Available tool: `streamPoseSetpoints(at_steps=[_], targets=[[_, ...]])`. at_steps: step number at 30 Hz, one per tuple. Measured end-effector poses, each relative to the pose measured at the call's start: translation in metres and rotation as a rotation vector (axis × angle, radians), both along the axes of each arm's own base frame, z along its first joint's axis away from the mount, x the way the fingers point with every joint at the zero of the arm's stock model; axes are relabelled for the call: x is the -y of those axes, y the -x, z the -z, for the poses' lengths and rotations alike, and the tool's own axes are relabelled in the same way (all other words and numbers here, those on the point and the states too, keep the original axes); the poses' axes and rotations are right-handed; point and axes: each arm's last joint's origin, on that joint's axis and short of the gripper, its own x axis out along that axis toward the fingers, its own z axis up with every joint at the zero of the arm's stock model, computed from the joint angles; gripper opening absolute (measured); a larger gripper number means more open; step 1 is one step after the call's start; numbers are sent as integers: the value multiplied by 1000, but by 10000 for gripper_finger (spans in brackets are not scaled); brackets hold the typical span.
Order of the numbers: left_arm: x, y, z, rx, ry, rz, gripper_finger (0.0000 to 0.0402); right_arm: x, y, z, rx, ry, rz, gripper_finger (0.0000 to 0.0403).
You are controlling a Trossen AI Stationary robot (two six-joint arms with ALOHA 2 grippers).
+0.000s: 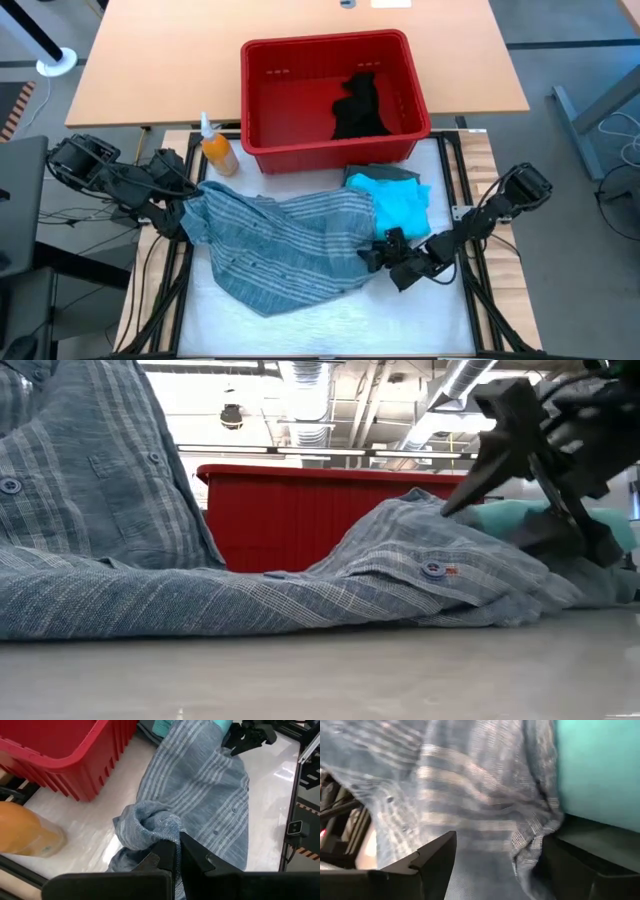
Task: Fold Laundry from Bin
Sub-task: Fold the blue patterned polo shirt
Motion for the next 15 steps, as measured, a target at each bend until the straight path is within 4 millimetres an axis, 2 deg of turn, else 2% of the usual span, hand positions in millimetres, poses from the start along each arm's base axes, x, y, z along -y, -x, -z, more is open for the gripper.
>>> streamPoseSetpoints(at_steps=[4, 11, 15], targets=[[0, 0, 0, -2, 12, 2, 0, -1, -1, -1, -13, -32, -22, 272], [1, 0, 0, -5, 19, 6, 0, -1, 11, 10, -202, -15, -102, 207], [1, 0, 0, -6, 19, 6, 0, 3, 13, 12, -232, 21, -84, 183]])
